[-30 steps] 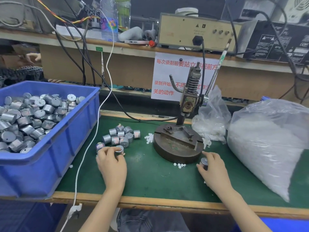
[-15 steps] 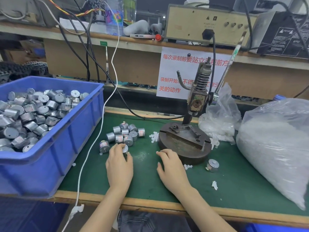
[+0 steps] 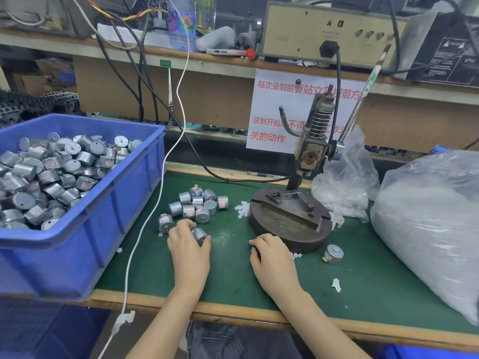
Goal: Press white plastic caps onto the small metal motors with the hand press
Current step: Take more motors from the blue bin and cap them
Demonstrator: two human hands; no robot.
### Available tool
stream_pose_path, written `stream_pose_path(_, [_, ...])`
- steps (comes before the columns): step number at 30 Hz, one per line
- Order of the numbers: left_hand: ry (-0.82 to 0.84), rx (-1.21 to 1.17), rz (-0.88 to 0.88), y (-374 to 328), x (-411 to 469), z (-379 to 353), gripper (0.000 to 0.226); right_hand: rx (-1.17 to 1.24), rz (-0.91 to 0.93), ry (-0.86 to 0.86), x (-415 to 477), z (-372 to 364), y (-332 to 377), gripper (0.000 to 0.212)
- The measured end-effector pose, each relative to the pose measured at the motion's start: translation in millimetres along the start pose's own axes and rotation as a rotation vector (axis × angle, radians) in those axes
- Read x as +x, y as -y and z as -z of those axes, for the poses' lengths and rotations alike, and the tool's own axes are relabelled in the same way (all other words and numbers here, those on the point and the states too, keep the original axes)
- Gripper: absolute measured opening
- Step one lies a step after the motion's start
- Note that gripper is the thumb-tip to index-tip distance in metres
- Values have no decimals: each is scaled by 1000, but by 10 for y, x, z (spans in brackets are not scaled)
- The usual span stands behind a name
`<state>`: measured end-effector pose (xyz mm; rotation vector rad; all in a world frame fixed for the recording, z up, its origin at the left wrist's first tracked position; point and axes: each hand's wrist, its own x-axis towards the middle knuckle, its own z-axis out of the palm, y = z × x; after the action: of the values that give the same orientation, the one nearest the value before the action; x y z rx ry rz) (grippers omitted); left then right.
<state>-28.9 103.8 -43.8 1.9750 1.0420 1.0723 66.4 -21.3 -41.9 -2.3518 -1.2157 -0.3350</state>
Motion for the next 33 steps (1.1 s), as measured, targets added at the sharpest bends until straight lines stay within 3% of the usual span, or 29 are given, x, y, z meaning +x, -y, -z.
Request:
stream_pose_path(2, [29, 2, 20, 13, 5, -9, 41, -77, -58, 31, -11, 24, 4, 24])
stream_pose_path(5, [46, 7, 13, 20, -3, -6, 33, -122, -117, -50, -45, 109, 37, 10])
stream_pose_path(9, [51, -24, 19, 32, 7, -2, 28, -210, -124, -128, -111, 171, 17, 25])
stream_pose_path(13, [63, -39, 5, 21, 5, -4, 28, -265, -130, -47, -145, 176, 0, 29])
stream_pose_path(16, [59, -34, 4, 16, 11, -4, 28, -322, -157, 101, -147, 181, -46, 10])
stream_pose_path(19, [57, -33, 7, 17, 11, -4, 27, -319, -183, 221, -158, 182, -169, 20])
stream_pose_path(28, [63, -40, 16, 31, 12, -8, 26, -336, -221, 110, -251, 232, -242, 21])
stream_pose_path(33, [67, -41, 22, 26, 6, -2, 26, -326, -248, 150, -226, 218, -299, 20])
